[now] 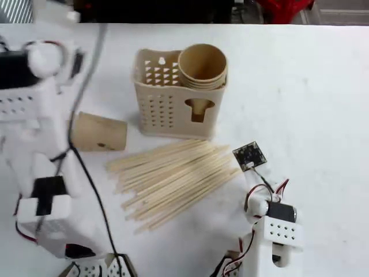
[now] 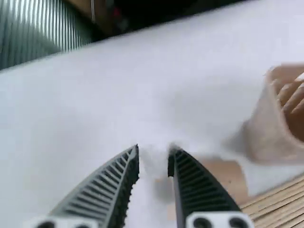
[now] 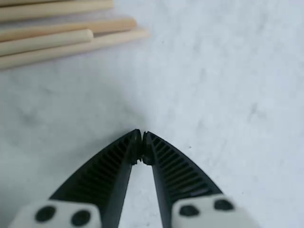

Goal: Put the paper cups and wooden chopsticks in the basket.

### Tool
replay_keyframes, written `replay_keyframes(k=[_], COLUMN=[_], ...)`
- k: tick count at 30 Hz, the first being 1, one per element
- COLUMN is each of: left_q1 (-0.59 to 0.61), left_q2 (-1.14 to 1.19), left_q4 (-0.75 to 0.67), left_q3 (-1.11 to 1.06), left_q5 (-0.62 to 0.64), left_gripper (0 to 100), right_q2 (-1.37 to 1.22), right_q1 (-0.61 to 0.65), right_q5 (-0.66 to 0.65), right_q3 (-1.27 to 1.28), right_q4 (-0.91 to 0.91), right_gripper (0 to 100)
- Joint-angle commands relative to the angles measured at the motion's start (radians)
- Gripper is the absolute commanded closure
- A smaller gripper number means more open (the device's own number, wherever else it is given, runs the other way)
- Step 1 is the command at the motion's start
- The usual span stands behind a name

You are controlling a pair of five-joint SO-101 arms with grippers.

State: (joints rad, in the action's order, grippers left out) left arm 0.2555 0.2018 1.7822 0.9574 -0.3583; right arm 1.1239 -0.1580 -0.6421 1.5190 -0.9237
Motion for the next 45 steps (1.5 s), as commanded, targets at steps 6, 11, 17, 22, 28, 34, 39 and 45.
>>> replay_keyframes(k=[6,11,17,22,28,34,39,45], left_q1=[0.162,0.131,0.13,0.124,0.096,0.036,-0.019,-0.065], left_q2=[0.005,0.007,0.008,0.008,0.008,0.008,0.004,-0.025], left_q4=[-0.14,-0.233,-0.345,-0.348,-0.351,-0.368,-0.365,-0.364], left_q3=[-0.474,-0.629,-0.74,-0.83,-0.928,-0.977,-0.985,-0.961], left_q5=[-0.192,-0.242,-0.238,-0.236,-0.19,-0.18,-0.146,-0.13], left_gripper=[74,73,73,74,73,74,77,88], right_q2=[0.013,0.013,0.013,0.013,0.013,0.013,0.013,0.013], right_q1=[0.001,0.001,0.001,0.001,0.001,0.001,0.001,0.001], right_q5=[0.006,0.006,0.008,0.008,0.005,0.003,0.003,0.003], right_q3=[-0.006,-0.006,-0.006,-0.006,-0.006,-0.006,-0.006,-0.006], right_q4=[0.016,0.016,0.016,0.016,0.016,0.016,0.016,0.016], right_gripper=[98.1,98.1,98.1,98.1,98.1,98.1,98.1,98.1])
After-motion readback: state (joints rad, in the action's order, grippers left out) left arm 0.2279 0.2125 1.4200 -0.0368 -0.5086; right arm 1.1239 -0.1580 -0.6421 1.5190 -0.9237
